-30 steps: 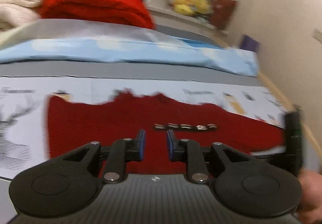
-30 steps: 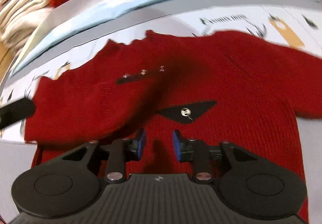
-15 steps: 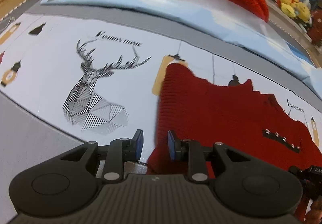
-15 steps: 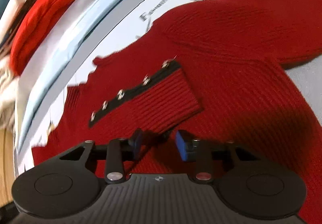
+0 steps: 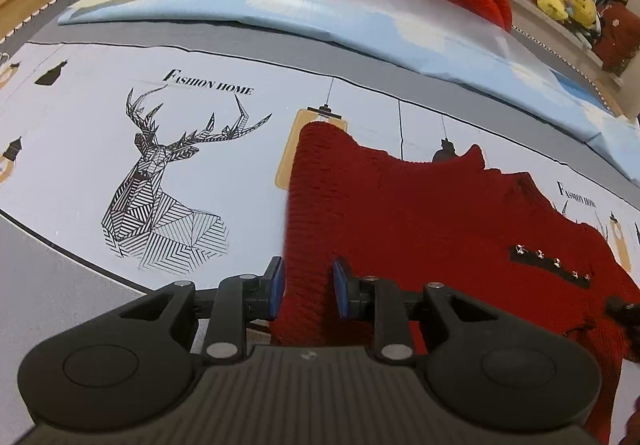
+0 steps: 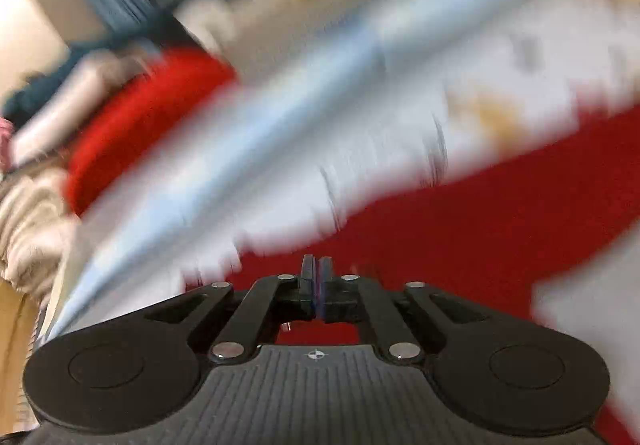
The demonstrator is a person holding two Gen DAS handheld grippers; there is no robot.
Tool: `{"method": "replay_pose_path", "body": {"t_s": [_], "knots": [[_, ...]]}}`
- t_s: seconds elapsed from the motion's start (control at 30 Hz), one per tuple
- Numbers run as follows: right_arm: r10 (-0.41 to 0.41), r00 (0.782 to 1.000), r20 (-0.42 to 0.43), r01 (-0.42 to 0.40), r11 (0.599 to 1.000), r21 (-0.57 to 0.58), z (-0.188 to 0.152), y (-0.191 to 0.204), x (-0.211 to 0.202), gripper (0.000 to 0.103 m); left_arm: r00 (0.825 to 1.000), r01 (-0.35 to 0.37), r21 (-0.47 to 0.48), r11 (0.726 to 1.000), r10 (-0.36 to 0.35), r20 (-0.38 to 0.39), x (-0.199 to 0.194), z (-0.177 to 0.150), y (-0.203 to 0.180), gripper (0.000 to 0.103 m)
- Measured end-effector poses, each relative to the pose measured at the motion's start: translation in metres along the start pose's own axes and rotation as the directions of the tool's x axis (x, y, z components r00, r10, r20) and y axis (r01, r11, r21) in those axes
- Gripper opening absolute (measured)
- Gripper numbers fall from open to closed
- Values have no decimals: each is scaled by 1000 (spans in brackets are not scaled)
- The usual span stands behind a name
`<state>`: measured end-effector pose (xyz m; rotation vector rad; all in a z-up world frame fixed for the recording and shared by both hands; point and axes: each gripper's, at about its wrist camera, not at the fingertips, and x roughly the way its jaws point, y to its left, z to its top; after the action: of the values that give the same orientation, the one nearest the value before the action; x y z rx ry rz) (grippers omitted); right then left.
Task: Fold small clothes
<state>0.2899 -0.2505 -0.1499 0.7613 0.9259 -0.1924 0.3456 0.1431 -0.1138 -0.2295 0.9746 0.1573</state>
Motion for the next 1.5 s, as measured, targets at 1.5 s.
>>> {"method": "replay_pose_path", "body": {"t_s": [1.5], "knots": [[-227, 973, -38, 230, 950, 211, 11, -52, 13, 18, 994, 15, 61, 998, -8, -106, 28, -17, -13, 30]]}}
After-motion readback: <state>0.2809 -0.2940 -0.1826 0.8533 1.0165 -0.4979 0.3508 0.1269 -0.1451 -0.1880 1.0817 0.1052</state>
